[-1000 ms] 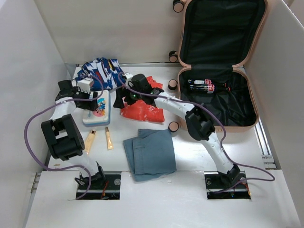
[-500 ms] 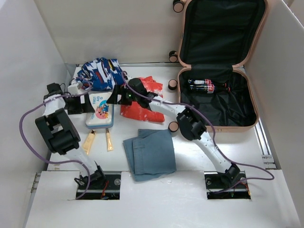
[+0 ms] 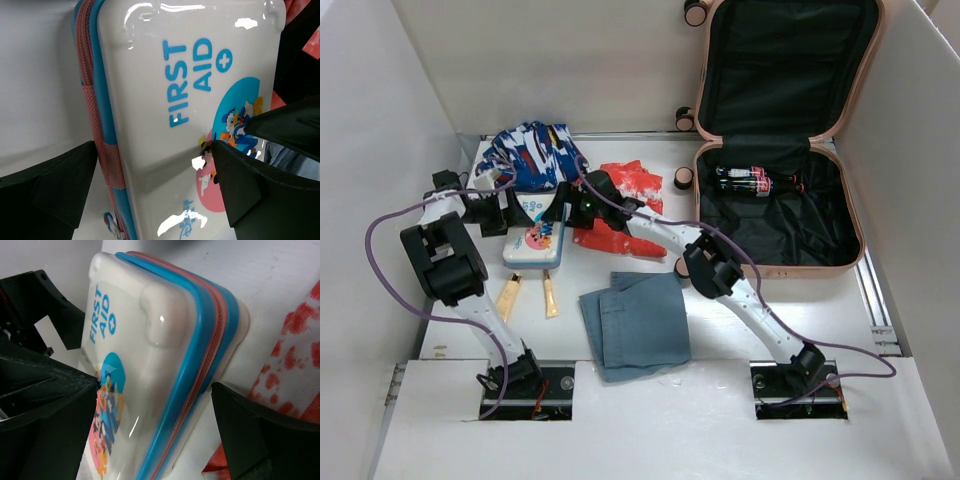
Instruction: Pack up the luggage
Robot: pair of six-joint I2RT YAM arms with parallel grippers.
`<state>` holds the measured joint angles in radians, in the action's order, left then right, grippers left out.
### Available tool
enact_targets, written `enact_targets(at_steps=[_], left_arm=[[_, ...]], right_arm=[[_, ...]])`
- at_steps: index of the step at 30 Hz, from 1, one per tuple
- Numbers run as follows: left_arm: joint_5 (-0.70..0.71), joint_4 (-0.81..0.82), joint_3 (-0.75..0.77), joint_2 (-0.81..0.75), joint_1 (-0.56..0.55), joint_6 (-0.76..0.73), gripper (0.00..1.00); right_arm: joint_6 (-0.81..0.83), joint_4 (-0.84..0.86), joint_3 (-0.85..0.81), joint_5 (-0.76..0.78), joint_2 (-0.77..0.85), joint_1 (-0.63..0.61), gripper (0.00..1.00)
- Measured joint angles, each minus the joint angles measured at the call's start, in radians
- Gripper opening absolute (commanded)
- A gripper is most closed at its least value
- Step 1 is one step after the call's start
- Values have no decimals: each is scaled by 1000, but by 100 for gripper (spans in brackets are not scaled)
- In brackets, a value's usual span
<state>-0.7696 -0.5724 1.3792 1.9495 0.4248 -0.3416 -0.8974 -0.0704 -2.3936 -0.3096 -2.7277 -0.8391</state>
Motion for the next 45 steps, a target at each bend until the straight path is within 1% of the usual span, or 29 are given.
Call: enact_targets(at_steps=[1, 2, 3, 5, 6, 7, 9, 10, 14, 17, 21, 25, 28, 30, 31, 35, 39, 42, 44, 45], left_arm=[[-3, -2, 6, 7, 0, 8, 89], [-7, -6, 16, 17, 0, 14, 82], [-9, -18, 29, 27, 0, 19, 79], [-10, -40, 61, 45, 1, 21, 69], [-11, -53, 74, 52, 2, 19, 59], [-15, -63, 85, 58, 2, 11, 55], [-16, -72, 104, 56, 3, -20, 48], [-17, -73, 105, 51, 2, -37, 45], [-32, -74, 95, 29, 0, -143, 45], [-12, -95, 92, 3, -17, -246, 48], [26, -111, 86, -22, -51, -344, 48], [20, -140, 83, -30, -52, -384, 49], [18, -159, 77, -39, -62, -399, 54], [18, -172, 73, -48, -77, -402, 55], [18, -179, 73, -50, -82, -404, 57], [0, -178, 48, -66, -100, -388, 62], [-21, -175, 9, -66, -98, -336, 63], [-23, -151, -8, -66, -95, -269, 63], [-12, -137, -9, -66, -95, -216, 58], [-5, -127, -9, -66, -95, -187, 58]], right_arm=[[-1, -11, -18, 2, -12, 0, 93], [-2, -23, -34, 4, -23, 0, 87], [-5, -31, -44, 6, -29, 0, 79], [-24, -34, -51, 6, -37, 5, 73], [-38, -33, -52, 0, -37, 9, 66], [-47, -25, -52, -9, -37, 14, 48], [-72, -9, -51, -20, -39, 24, 32], [-81, 13, -49, -29, -42, 29, 22], [-74, 66, -35, -47, -42, 37, 1], [-16, 102, -31, -40, -42, 37, 0], [40, 132, -25, -42, -42, 41, 0], [91, 169, 0, -60, -35, 45, 0], [151, 190, 90, -62, 26, 45, 0], [198, 188, 152, -56, 82, 45, 0], [220, 183, 180, -51, 109, 45, 0], [300, 172, 224, -23, 169, 45, 0], [344, 183, 224, -9, 175, 45, 0], [372, 191, 224, -4, 176, 40, 0], [388, 189, 224, 7, 178, 35, 0], [398, 186, 223, 12, 180, 33, 0]])
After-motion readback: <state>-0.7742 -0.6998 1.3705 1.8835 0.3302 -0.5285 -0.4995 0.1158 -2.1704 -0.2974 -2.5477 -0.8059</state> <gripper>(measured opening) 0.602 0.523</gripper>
